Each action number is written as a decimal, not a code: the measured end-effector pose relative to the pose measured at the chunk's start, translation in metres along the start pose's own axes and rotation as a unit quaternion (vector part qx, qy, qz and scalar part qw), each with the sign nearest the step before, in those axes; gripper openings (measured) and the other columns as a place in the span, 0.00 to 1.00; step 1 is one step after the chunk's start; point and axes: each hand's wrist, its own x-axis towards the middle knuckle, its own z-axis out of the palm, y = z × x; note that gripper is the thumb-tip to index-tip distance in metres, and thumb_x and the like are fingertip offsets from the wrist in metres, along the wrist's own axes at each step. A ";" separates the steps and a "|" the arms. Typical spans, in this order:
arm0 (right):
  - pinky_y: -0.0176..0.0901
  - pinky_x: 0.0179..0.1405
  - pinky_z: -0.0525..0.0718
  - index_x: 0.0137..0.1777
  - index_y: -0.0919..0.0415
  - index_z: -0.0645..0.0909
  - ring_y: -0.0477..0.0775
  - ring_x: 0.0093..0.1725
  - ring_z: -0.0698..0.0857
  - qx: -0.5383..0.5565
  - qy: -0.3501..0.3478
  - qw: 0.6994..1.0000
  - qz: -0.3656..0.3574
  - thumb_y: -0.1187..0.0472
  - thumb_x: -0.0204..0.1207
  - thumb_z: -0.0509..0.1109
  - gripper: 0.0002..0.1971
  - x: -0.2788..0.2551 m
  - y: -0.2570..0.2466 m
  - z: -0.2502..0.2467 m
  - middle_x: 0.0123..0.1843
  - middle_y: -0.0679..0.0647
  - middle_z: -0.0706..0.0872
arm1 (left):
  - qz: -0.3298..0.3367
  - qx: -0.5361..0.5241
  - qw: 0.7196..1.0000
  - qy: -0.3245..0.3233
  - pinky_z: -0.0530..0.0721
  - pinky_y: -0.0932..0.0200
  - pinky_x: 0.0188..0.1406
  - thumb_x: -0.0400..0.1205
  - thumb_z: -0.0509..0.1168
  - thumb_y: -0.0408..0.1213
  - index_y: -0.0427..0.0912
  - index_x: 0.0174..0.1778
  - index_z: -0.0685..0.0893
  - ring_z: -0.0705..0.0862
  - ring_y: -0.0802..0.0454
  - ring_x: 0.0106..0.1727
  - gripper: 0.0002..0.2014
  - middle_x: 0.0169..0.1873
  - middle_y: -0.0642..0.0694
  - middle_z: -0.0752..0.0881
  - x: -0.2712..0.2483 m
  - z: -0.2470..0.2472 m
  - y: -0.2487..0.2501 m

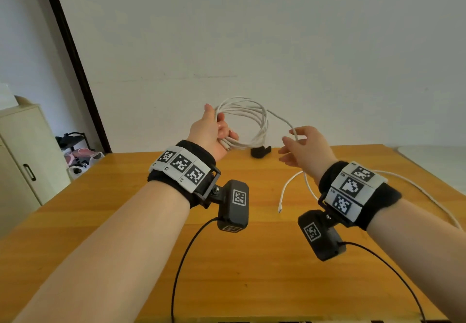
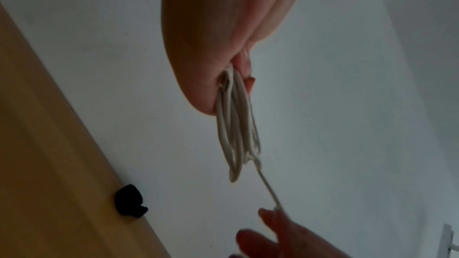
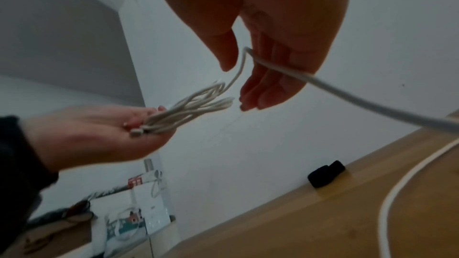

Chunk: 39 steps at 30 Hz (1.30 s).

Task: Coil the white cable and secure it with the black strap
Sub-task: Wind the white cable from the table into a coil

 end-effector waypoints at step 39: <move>0.43 0.43 0.81 0.55 0.56 0.84 0.50 0.38 0.81 -0.421 -0.134 0.877 -0.190 0.54 0.81 0.61 0.12 -0.019 -0.016 0.016 0.41 0.49 0.84 | 0.319 0.512 0.795 -0.066 0.80 0.47 0.45 0.87 0.50 0.41 0.38 0.47 0.68 0.79 0.41 0.43 0.10 0.43 0.36 0.78 -0.010 0.017 -0.049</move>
